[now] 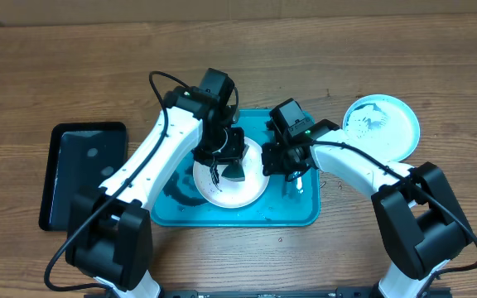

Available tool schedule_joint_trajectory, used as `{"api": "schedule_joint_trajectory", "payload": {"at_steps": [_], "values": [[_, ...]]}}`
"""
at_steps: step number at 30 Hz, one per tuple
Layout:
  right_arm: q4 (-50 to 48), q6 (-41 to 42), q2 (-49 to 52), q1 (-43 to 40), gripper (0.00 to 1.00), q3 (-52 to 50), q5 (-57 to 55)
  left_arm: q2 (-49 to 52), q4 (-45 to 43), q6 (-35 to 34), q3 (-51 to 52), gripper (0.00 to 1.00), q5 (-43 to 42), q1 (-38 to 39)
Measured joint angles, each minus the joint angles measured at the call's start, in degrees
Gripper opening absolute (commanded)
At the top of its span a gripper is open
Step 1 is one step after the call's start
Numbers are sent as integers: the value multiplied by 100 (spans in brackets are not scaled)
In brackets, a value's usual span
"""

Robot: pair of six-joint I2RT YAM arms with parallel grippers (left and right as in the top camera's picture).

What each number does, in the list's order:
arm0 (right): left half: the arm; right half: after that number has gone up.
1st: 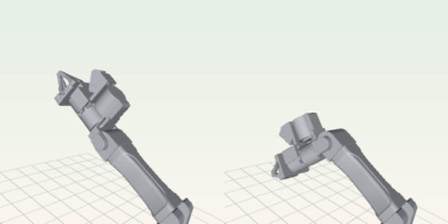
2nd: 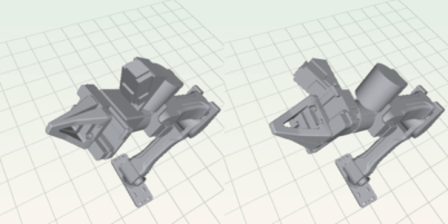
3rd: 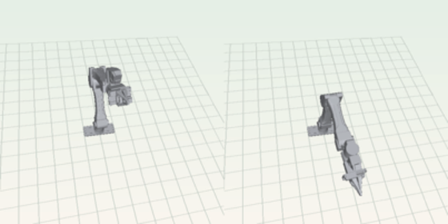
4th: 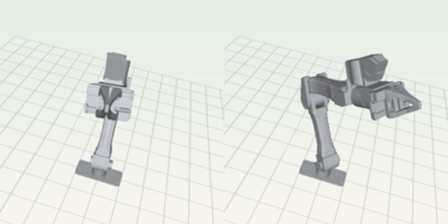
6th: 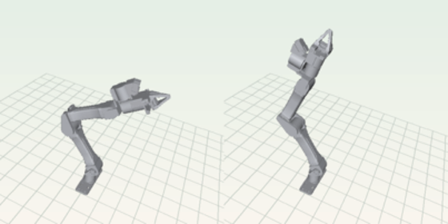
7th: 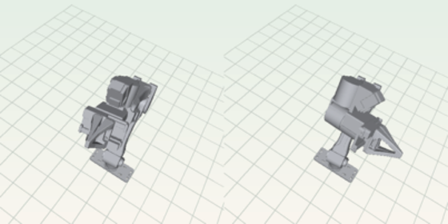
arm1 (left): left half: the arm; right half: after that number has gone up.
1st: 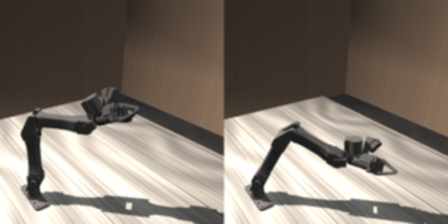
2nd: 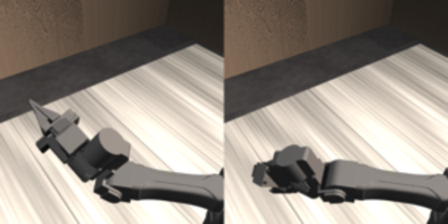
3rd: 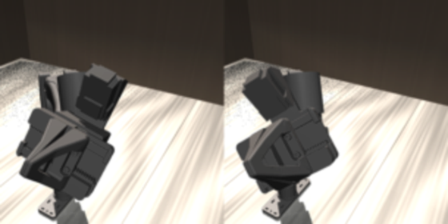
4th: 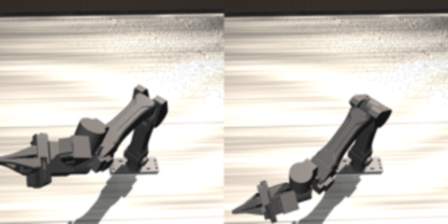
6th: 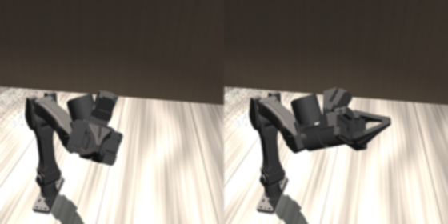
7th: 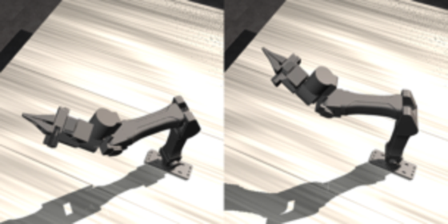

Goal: Clean dirty plates on tray and stack at the side
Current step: 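Lower the sponge onto the pinkish plate with the left gripper, then scrub the pinkish plate with the sponge while the right gripper holds it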

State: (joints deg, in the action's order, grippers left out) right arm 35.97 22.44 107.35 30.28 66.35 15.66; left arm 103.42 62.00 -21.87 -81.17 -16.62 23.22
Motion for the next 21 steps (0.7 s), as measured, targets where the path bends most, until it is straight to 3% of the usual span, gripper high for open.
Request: {"api": "schedule_joint_trajectory", "payload": {"at_steps": [9, 16, 21], "values": [[-33, 192, 0, -61, 4, 0, 4, 0, -1182, -697, 1032, 4, 210, 81], [35, 295, 0, -63, 4, -2, -2, 0, -2343, -868, 1725, 4, 234, 81], [269, 216, 9, -63, 4, -4, 0, 0, -2465, -953, 1893, 4, 511, 87]]}}
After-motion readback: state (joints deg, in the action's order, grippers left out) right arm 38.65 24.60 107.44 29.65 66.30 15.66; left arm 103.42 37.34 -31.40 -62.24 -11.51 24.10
